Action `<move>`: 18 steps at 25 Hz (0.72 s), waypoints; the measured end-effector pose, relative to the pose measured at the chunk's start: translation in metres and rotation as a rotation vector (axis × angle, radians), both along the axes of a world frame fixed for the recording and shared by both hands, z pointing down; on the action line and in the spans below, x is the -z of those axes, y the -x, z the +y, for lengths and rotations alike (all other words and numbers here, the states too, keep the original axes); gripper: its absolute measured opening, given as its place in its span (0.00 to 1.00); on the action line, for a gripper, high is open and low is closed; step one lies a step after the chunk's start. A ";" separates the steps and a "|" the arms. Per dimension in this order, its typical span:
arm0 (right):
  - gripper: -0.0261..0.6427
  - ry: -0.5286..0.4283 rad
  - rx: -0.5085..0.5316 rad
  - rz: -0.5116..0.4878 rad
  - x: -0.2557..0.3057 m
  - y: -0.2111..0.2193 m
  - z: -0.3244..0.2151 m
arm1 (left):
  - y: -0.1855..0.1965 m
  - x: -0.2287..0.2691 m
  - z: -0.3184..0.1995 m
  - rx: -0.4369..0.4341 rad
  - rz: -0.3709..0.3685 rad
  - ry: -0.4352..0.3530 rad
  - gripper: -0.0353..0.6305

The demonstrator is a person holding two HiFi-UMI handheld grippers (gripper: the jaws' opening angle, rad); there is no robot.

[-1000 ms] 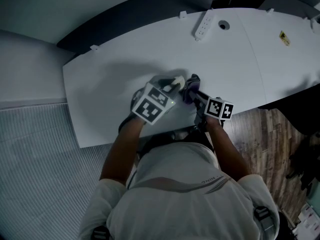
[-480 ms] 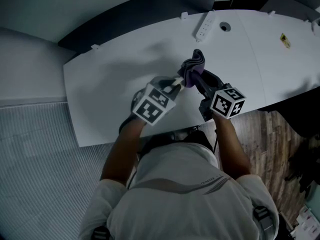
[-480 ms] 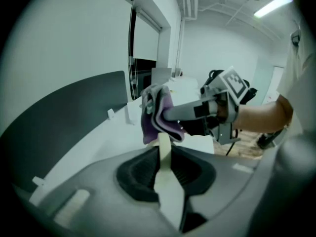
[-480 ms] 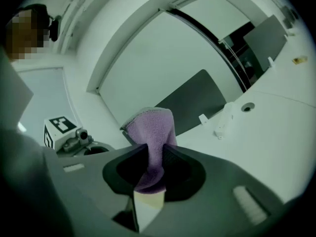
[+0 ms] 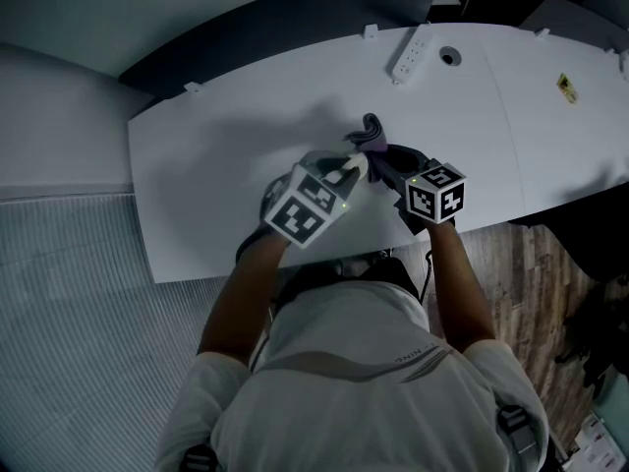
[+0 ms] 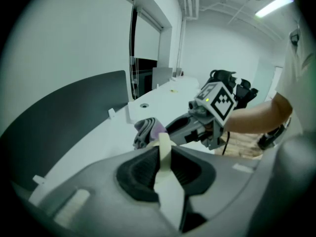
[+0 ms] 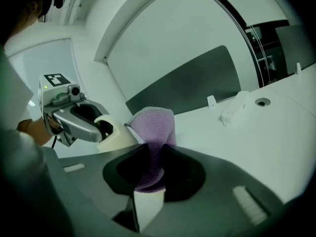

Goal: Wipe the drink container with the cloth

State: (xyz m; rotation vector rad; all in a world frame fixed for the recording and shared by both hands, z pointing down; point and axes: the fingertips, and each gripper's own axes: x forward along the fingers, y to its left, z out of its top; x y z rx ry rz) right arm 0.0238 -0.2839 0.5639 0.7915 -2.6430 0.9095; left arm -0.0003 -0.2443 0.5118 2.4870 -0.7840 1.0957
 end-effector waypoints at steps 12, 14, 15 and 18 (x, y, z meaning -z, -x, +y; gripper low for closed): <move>0.17 0.162 0.184 0.299 -0.081 0.004 0.006 | 0.001 -0.001 -0.001 0.029 0.003 -0.004 0.15; 0.17 0.177 0.210 0.322 -0.091 0.004 0.008 | 0.000 -0.002 -0.002 0.033 0.003 -0.003 0.15; 0.17 0.187 0.216 0.316 -0.093 0.004 0.009 | 0.000 -0.002 -0.002 0.035 0.004 -0.002 0.15; 0.17 0.211 0.244 0.304 -0.090 0.002 0.005 | 0.000 -0.001 -0.003 0.040 0.002 0.000 0.15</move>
